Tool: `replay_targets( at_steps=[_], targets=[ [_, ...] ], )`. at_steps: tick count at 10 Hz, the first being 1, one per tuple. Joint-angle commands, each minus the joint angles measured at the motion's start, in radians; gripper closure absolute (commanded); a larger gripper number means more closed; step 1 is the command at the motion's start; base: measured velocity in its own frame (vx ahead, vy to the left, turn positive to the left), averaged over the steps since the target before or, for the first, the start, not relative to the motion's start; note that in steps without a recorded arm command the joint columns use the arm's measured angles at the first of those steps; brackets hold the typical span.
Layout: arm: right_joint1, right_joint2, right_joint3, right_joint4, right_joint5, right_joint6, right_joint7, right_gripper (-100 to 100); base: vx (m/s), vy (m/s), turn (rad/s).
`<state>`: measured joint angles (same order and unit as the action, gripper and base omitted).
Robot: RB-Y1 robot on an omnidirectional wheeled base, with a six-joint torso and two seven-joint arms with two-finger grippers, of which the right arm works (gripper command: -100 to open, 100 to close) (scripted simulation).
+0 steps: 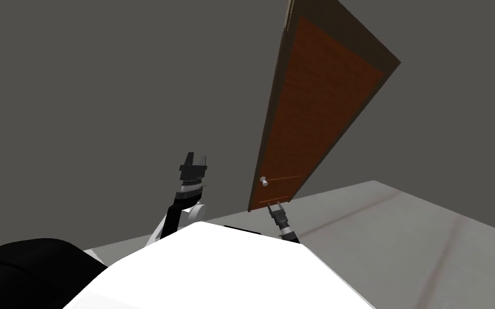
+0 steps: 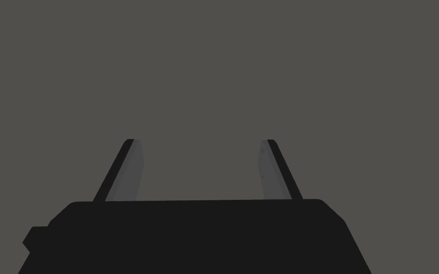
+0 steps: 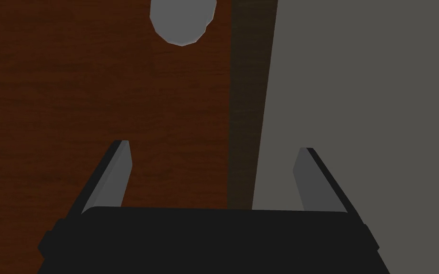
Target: Pull the door open
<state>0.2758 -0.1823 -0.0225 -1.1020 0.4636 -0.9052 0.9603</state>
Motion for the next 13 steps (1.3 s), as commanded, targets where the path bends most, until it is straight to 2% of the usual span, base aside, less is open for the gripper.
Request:
replay_targets(
  at_steps=[1,4,5,6,7,8,10,13],
  targets=[
    [-0.009,-0.001,-0.001,0.032,0.012,-0.015,0.029,-100,0.169,-0.011,-0.023],
    [-0.024,-0.005,-0.003,0.097,0.038,-0.046,0.085,-100,0.176,-0.028,-0.040],
    [-0.023,-0.004,-0.004,0.089,0.032,-0.042,0.073,-100,0.079,-0.028,-0.003],
    [-0.035,-0.022,-0.029,0.130,0.018,-0.064,0.073,-100,-0.029,0.096,0.231],
    [-0.039,-0.029,-0.039,0.145,0.013,-0.071,0.071,-100,-0.041,0.148,0.149],
    [-0.049,-0.045,-0.061,0.180,0.000,-0.089,0.067,-100,-0.031,0.176,0.169],
    [-0.049,-0.045,-0.061,0.180,0.000,-0.089,0.067,-100,-0.003,0.094,0.032],
    [-0.066,-0.073,-0.100,0.239,-0.023,-0.120,0.060,-100,0.044,0.058,0.138]
  ],
)
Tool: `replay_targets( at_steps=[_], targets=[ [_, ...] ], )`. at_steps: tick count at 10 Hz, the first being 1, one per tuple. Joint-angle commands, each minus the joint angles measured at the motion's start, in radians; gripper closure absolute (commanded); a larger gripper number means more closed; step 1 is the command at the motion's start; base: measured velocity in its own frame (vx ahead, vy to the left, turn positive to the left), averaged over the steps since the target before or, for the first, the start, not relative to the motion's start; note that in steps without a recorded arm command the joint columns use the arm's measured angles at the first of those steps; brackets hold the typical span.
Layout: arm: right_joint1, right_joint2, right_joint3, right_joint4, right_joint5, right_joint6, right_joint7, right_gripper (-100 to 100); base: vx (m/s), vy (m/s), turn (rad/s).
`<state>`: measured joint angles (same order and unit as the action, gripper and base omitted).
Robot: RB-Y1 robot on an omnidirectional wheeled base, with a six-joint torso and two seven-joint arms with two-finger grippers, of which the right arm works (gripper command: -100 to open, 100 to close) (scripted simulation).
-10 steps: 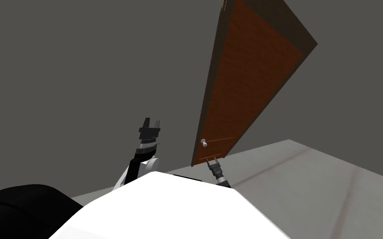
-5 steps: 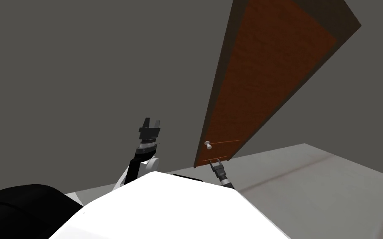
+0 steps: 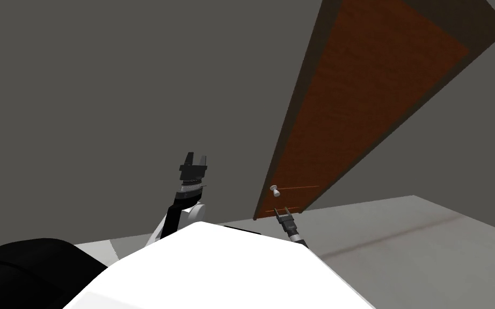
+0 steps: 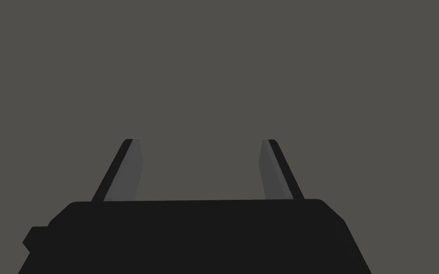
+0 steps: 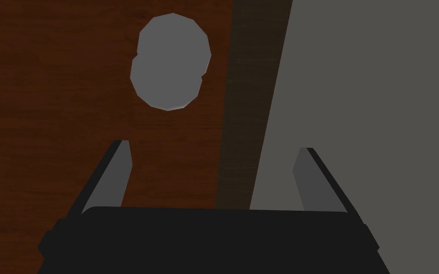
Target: Pull the door open
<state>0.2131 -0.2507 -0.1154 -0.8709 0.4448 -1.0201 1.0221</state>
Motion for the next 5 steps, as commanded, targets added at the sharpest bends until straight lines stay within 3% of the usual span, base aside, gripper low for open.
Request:
replay_targets(
  at_steps=[1,5],
  targets=[
    [-0.009,-0.014,-0.021,0.029,-0.012,-0.016,-0.004,-100,0.072,0.086,0.136],
    [-0.041,-0.066,-0.094,0.141,-0.054,-0.074,-0.016,-100,0.145,0.056,0.219]
  ],
)
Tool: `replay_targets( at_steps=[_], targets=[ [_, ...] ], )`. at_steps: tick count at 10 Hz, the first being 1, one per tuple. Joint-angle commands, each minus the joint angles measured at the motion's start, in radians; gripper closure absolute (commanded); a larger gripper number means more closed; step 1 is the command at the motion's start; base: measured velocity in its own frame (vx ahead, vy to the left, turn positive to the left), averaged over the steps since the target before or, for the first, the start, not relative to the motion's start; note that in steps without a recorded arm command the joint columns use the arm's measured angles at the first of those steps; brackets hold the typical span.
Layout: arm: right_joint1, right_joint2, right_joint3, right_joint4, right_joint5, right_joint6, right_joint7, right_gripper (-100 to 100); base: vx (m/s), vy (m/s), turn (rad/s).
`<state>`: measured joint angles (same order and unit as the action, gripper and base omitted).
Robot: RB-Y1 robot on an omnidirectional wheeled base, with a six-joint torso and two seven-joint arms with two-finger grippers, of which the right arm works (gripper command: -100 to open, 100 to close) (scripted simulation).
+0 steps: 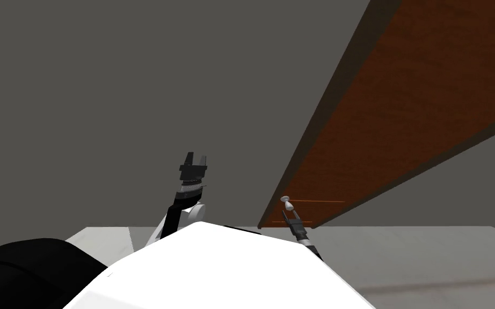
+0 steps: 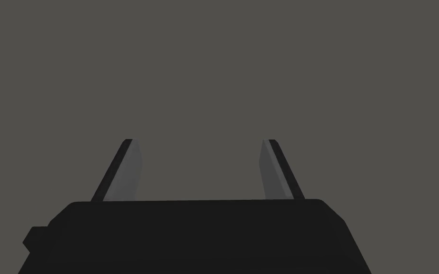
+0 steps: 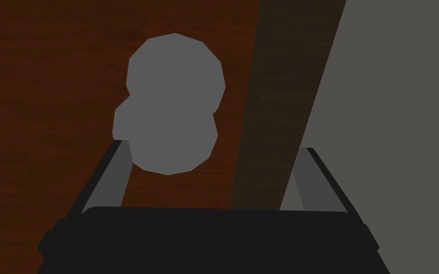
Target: Pull the door open
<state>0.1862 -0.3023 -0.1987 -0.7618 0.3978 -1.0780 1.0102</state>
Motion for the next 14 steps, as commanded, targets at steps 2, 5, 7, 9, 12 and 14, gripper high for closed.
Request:
replay_targets(
  at_steps=[2,5,7,9,12,14],
  targets=[
    [-0.018,-0.021,-0.021,0.046,-0.013,-0.023,-0.006,-100,0.067,0.001,0.029],
    [-0.019,-0.022,-0.026,0.061,-0.015,-0.030,-0.004,100,0.036,-0.005,0.051],
    [-0.019,-0.022,-0.026,0.061,-0.015,-0.030,-0.004,100,-0.008,-0.008,-0.013],
    [-0.019,-0.022,-0.026,0.061,-0.015,-0.030,-0.004,100,0.000,0.000,0.000],
    [-0.024,-0.026,-0.026,0.058,-0.034,-0.023,-0.045,100,-0.031,-0.017,0.050],
    [-0.025,-0.025,-0.022,0.056,-0.049,-0.019,-0.081,100,-0.050,-0.029,0.075]
  ],
)
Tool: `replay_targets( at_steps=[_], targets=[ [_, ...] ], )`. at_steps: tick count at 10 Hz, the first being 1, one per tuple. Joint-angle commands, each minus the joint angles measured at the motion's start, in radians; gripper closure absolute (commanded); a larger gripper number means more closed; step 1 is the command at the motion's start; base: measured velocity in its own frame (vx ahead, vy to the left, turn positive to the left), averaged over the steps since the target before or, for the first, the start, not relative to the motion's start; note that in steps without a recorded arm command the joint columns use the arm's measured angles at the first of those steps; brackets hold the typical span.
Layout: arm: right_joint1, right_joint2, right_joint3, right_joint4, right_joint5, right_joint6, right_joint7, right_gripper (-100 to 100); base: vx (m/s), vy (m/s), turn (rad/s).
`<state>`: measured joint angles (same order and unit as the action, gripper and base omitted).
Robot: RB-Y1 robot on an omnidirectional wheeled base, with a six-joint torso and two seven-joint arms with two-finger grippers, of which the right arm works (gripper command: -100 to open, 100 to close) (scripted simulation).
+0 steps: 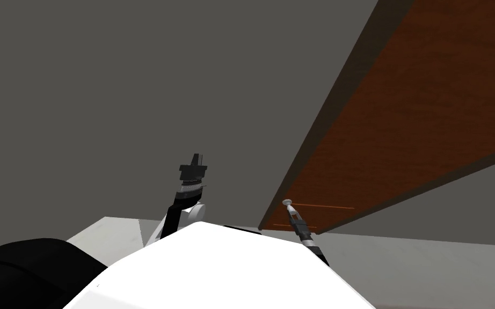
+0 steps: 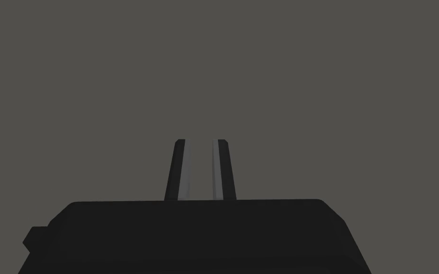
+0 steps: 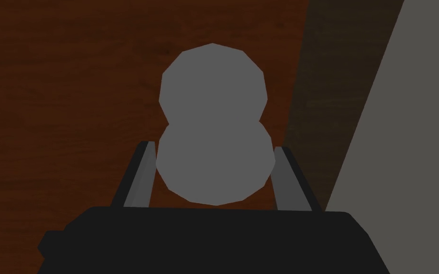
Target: Pull the door open
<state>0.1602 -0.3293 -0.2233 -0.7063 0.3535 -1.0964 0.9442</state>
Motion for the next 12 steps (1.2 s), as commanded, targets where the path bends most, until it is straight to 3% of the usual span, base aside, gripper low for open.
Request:
replay_targets(
  at_steps=[1,12],
  targets=[
    [0.000,0.003,0.005,0.000,-0.012,0.001,-0.034,100,-0.049,-0.020,0.074],
    [-0.010,0.009,0.034,-0.010,-0.111,0.030,-0.296,100,-0.058,-0.032,0.085]
  ],
)
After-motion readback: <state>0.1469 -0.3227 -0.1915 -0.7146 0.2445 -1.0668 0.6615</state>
